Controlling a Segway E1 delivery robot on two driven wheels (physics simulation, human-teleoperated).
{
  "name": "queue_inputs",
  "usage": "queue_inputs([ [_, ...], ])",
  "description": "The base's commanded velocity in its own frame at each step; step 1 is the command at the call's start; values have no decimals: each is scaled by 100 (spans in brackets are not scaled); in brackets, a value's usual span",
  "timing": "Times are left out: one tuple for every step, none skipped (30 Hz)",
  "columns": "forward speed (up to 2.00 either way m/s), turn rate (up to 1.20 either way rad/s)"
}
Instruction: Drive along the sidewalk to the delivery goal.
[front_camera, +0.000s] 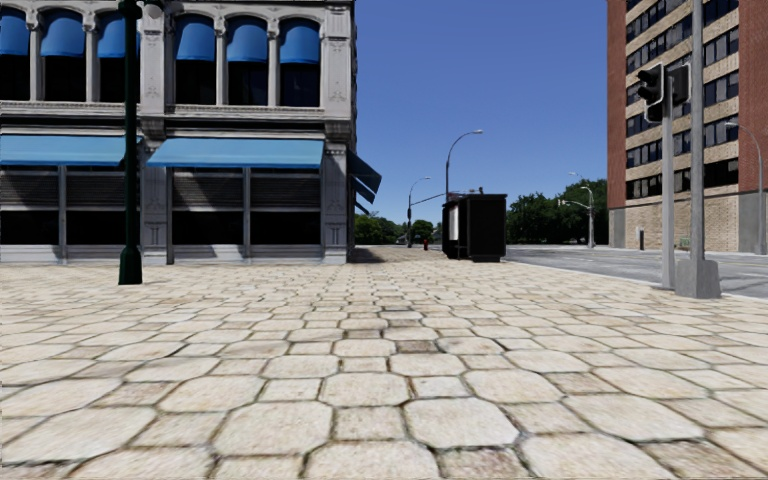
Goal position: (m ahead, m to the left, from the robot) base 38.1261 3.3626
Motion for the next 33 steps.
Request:
queue_inputs([
  [200,0],
  [200,0],
  [200,0],
  [200,0],
  [200,0],
  [200,0],
  [200,0],
  [200,0],
  [200,0],
  [200,0],
  [200,0],
  [200,0],
  [200,0],
  [200,0],
  [200,0],
  [200,0],
  [200,0],
  [200,0],
  [200,0],
  [200,0],
  [200,0],
  [200,0],
  [200,0],
  [200,0],
  [200,0],
  [200,0],
  [200,0],
  [200,0],
  [200,0],
  [200,0],
  [200,0],
  [200,0],
  [200,0],
])
